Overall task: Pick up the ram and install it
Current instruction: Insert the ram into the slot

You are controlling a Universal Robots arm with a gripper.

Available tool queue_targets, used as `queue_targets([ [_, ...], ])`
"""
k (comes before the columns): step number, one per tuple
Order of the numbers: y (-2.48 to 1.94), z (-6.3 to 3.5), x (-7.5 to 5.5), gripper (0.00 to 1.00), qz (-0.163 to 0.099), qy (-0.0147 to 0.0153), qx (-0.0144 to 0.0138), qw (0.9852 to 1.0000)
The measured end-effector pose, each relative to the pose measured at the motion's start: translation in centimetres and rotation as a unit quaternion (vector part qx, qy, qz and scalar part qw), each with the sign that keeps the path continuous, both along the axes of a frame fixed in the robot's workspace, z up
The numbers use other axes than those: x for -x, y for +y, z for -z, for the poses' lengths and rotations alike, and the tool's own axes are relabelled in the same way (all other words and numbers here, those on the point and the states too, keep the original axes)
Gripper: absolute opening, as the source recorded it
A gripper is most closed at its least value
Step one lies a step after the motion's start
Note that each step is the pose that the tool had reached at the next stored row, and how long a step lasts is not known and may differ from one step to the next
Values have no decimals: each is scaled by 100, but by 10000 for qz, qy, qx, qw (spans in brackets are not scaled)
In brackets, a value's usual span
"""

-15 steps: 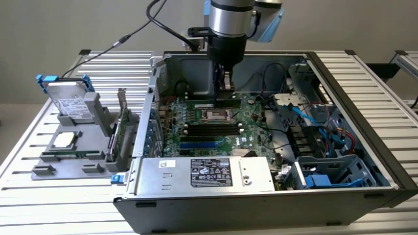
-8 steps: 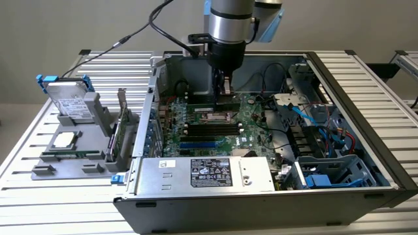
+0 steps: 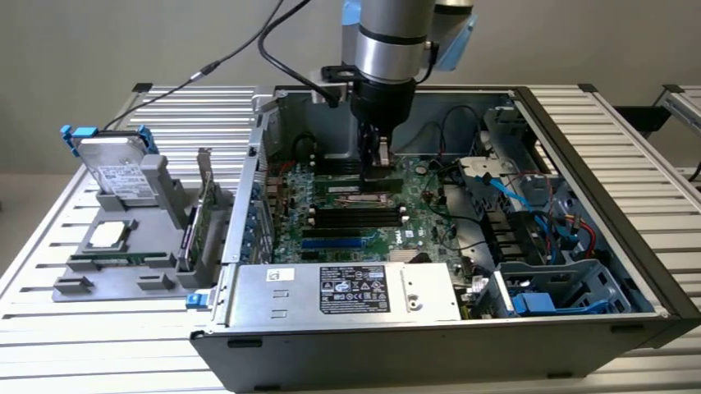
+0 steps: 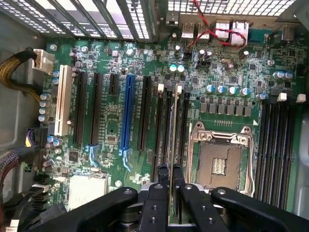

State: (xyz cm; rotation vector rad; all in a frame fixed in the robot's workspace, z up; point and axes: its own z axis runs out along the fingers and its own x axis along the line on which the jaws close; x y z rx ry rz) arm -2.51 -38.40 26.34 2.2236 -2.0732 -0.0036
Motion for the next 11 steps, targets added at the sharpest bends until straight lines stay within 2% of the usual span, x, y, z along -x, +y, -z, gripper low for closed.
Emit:
queue_targets([
  [6, 0, 109, -8, 14, 34, 1, -5, 10000],
  [11, 0, 170, -7, 14, 197, 3, -4, 9998],
])
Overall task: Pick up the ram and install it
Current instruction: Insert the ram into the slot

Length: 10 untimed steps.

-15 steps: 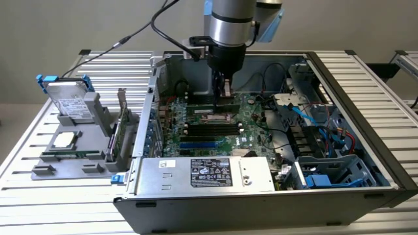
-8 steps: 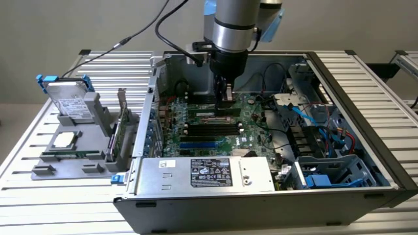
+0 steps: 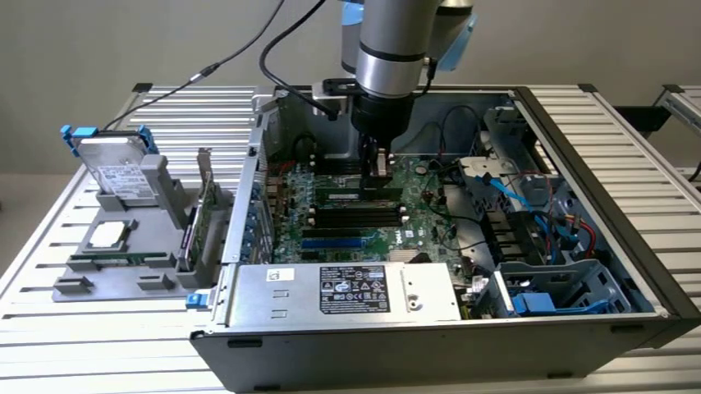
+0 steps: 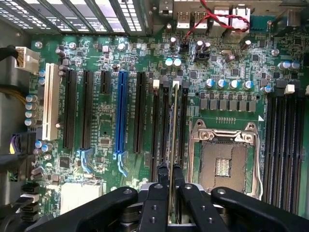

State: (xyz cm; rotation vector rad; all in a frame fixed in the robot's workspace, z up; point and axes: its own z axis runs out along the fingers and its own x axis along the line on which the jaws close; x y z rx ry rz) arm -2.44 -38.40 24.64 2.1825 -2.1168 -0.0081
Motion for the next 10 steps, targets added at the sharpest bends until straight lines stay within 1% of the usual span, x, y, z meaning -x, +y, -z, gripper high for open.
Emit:
queue_targets([
  [4, 1, 5, 0, 14, 0, 8, -2, 10000],
  [8, 0, 34, 0, 14, 0, 49, 0, 10000],
  [10, 0, 58, 0, 14, 0, 84, -1, 10000],
])
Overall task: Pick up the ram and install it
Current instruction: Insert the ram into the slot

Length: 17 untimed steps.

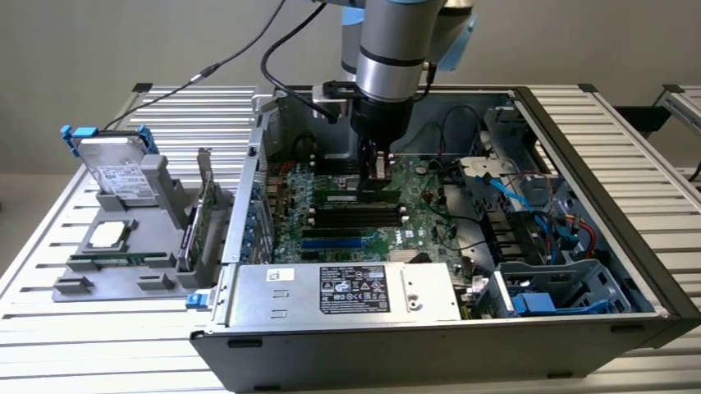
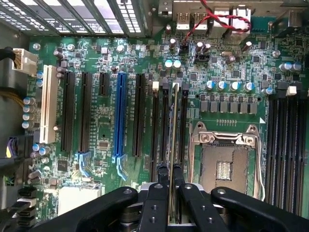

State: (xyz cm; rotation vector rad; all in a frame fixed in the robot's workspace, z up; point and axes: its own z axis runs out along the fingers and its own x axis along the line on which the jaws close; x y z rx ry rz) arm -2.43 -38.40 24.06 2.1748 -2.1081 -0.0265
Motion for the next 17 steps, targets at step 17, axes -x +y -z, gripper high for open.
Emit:
queue_targets([
  [17, -14, 44, -11, 14, 0, 53, 28, 10000],
])
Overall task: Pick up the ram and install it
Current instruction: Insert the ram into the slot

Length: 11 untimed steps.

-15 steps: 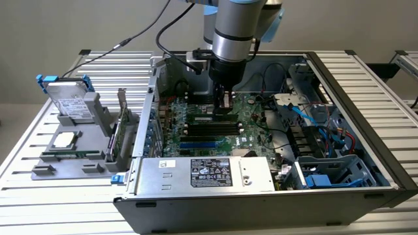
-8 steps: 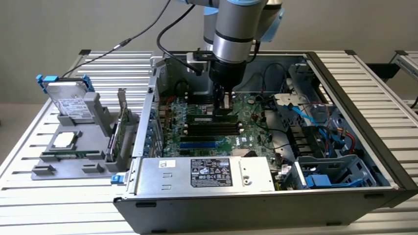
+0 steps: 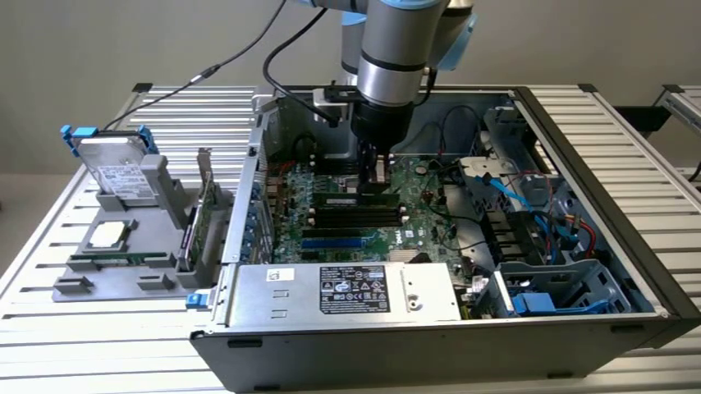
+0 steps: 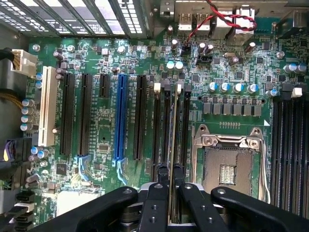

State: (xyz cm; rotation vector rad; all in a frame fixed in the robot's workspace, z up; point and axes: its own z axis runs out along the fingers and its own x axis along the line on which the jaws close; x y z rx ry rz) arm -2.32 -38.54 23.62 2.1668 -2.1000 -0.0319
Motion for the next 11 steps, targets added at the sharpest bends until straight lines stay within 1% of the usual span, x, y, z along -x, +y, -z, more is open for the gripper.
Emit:
queue_targets([
  [2, -2, -1, -1, 14, 1, -4, 13, 10000],
  [6, -10, 0, -5, 14, 1, -12, 31, 10000],
  [11, -19, -2, -10, 14, 1, -25, 69, 10000],
])
